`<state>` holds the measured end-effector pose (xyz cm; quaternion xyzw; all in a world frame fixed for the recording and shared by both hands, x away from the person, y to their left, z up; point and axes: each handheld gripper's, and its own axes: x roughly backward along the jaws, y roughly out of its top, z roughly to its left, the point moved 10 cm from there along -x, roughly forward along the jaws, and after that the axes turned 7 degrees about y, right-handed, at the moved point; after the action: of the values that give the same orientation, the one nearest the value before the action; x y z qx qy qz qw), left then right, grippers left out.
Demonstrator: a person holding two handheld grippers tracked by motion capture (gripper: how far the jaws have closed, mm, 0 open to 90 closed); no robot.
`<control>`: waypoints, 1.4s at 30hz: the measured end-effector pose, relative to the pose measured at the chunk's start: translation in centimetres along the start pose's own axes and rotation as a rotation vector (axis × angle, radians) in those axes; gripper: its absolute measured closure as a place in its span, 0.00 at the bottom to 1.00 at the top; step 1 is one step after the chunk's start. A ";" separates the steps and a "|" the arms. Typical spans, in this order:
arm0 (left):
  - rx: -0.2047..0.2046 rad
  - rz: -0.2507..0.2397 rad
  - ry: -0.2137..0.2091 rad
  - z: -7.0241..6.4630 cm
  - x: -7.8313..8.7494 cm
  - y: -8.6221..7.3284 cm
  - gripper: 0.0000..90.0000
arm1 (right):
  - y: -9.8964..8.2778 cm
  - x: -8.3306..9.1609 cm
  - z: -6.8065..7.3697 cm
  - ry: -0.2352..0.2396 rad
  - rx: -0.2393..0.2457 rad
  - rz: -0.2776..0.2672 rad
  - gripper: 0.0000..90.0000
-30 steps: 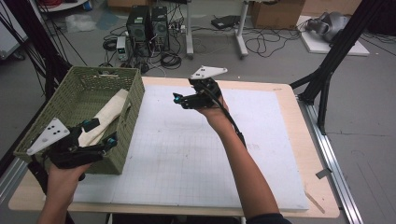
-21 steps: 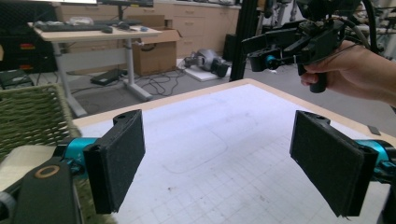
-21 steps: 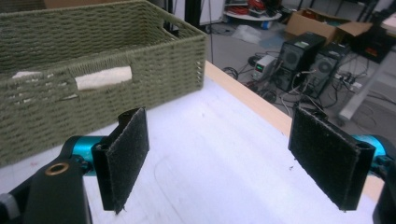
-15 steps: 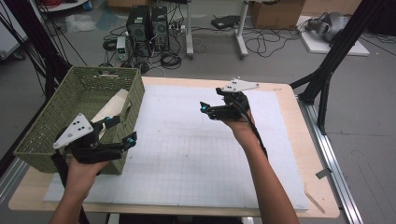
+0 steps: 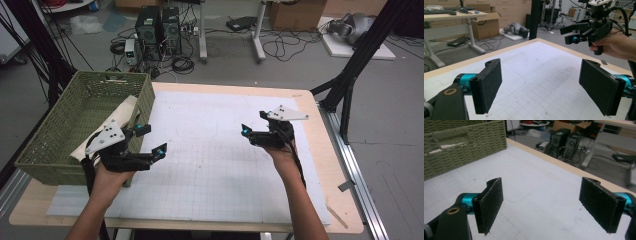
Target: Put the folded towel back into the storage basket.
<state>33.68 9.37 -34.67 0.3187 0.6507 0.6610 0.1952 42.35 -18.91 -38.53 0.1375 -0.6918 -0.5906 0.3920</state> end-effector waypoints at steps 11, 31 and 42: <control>-0.029 0.034 -0.070 -2.2 -3.5 -1.9 0.21 | -3.5 3.7 -1.2 -0.087 -0.004 0.003 0.20; -0.032 0.063 -0.072 -2.0 -6.4 -6.6 0.21 | -9.9 6.3 -2.4 -0.175 -0.038 0.033 0.19; -0.035 0.076 -0.055 -1.9 -7.0 -7.3 0.21 | -10.6 6.6 -2.8 -0.174 -0.048 0.031 0.19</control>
<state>36.31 3.82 -42.91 0.3578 0.6208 0.6702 0.1934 37.10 -28.04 -45.84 0.0656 -0.7110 -0.6105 0.3428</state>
